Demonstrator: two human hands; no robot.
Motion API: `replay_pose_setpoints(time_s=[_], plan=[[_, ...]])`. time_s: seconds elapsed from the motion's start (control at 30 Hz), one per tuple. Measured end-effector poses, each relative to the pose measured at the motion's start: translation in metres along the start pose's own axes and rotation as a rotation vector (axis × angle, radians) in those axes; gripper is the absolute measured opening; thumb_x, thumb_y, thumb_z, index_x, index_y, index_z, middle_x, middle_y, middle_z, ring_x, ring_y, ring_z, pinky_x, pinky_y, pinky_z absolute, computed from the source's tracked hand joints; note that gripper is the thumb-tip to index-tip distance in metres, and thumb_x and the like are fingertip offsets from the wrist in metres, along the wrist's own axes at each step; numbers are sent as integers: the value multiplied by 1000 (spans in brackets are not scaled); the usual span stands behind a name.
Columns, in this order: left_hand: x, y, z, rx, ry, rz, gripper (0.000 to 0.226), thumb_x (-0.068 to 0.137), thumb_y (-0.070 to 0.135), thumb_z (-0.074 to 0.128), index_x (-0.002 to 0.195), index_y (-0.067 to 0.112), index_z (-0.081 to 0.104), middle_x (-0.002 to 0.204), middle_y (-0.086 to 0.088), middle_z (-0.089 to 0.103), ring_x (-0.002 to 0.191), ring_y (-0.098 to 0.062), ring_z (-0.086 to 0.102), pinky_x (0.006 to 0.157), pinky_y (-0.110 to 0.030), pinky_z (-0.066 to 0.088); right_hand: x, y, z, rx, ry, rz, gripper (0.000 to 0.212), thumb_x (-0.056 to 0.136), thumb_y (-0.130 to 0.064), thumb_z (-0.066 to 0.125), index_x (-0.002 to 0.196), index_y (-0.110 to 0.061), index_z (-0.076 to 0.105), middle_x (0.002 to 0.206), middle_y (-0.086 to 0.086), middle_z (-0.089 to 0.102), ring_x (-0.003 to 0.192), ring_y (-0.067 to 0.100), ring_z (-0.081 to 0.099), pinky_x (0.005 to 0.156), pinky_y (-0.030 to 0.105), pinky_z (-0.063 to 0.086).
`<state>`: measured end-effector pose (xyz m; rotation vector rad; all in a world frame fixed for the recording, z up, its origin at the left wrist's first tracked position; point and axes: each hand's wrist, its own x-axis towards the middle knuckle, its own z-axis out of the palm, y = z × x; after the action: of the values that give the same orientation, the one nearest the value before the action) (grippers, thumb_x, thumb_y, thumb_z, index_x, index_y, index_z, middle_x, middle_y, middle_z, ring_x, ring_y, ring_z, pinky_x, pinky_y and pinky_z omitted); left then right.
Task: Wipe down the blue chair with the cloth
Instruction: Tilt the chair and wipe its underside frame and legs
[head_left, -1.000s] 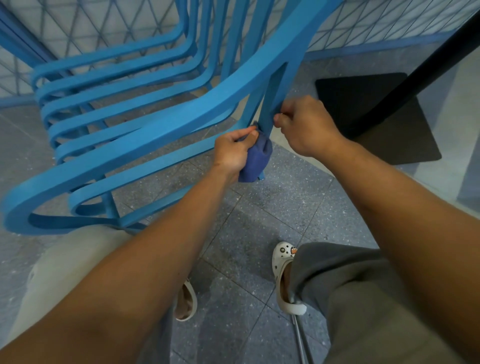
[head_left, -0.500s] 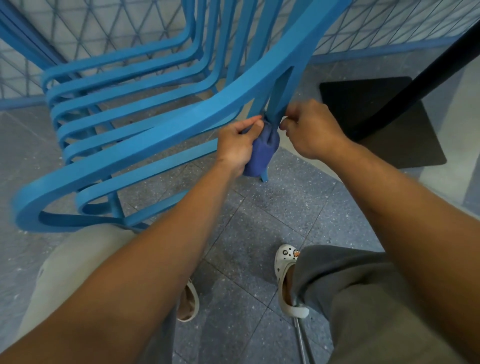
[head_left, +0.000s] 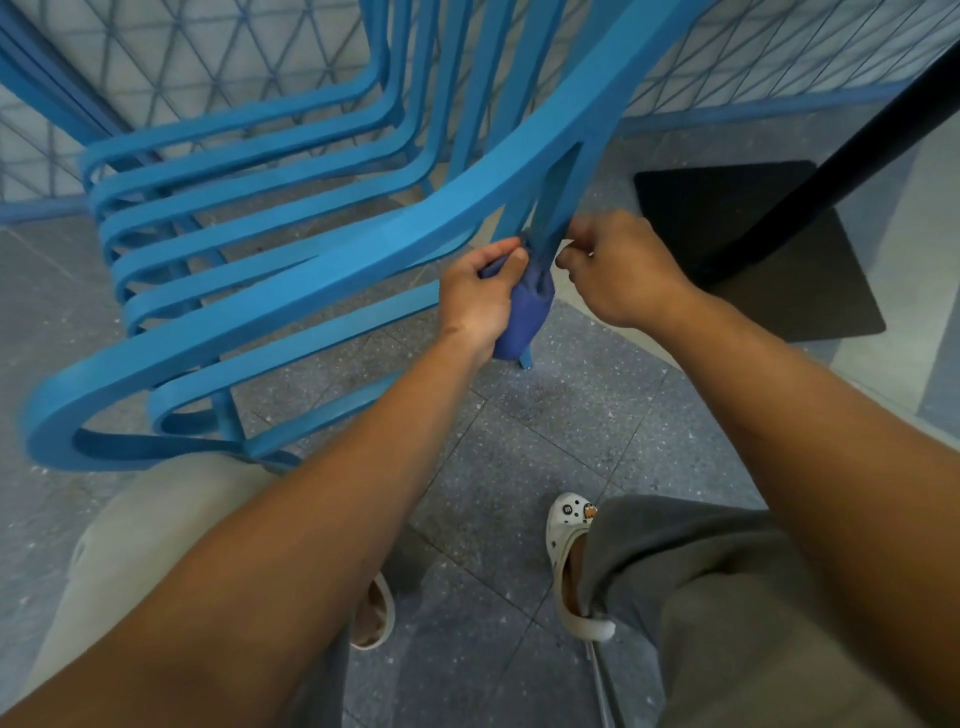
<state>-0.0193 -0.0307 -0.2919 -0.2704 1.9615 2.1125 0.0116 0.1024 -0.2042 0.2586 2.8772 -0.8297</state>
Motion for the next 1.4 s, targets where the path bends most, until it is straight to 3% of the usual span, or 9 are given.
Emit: replay_pose_setpoints(time_s=[0.23,0.53,0.7,0.77,0.9,1.03,1.1,1.23,1.4], plan=[[1,28,4,-141,-30,11,9,94,10,70,100,15,73,109,-9,76,107,-22,72,101,-40,55,1,1,0,-3,-25,-22,28,100,-14,52,122,-20,70,91,0,64,81,21,59,73,29,43],[-3,13,-7,140,-3,-35,20,94,16,71,113,8,73,109,-4,75,102,-14,71,98,-32,56,-3,-3,-4,-10,-88,-3,35,102,-24,55,135,-24,63,105,-6,67,95,16,63,82,26,44],[-5,8,-16,126,78,-120,17,95,16,69,106,7,76,104,-6,77,99,-19,73,97,-42,57,-16,-6,-4,-120,-102,3,27,94,-36,62,95,-13,76,87,6,74,82,23,68,81,42,58],[-8,9,-19,90,98,-155,18,95,15,66,107,5,76,106,-9,76,102,-22,72,99,-44,56,-26,-8,-2,-116,-138,-22,29,95,-38,65,110,-16,73,103,5,74,94,22,68,87,37,55],[-27,20,-15,-32,41,-277,25,98,4,55,118,2,70,114,-14,73,107,-29,70,97,-45,56,-42,-10,3,-40,-289,-138,71,90,-38,75,150,-21,42,142,2,57,104,13,61,83,19,39],[-48,34,-8,-204,-39,-333,33,99,-5,46,128,0,62,115,-14,70,98,-24,70,88,-35,59,-45,-4,15,-7,-253,-116,76,81,-39,81,145,-21,43,138,4,56,120,21,58,96,26,45],[-54,40,-9,-232,-52,-325,35,99,-4,45,131,-1,60,122,-19,68,104,-26,68,91,-36,58,-44,-2,19,-1,-134,-100,64,78,-38,81,133,-19,54,128,5,63,114,24,61,95,35,50],[-65,57,-20,-8,-119,-216,44,98,7,55,142,11,52,131,-16,64,107,-21,64,90,-35,56,-43,-4,14,39,17,-101,45,80,-32,78,120,-19,64,115,3,71,102,23,65,79,31,47],[-80,84,-44,697,-214,74,63,97,33,61,154,19,38,150,-2,52,132,-16,54,113,-41,43,-42,-9,-2,85,206,-93,36,80,-36,74,112,-20,67,106,3,73,97,26,68,81,45,56]])
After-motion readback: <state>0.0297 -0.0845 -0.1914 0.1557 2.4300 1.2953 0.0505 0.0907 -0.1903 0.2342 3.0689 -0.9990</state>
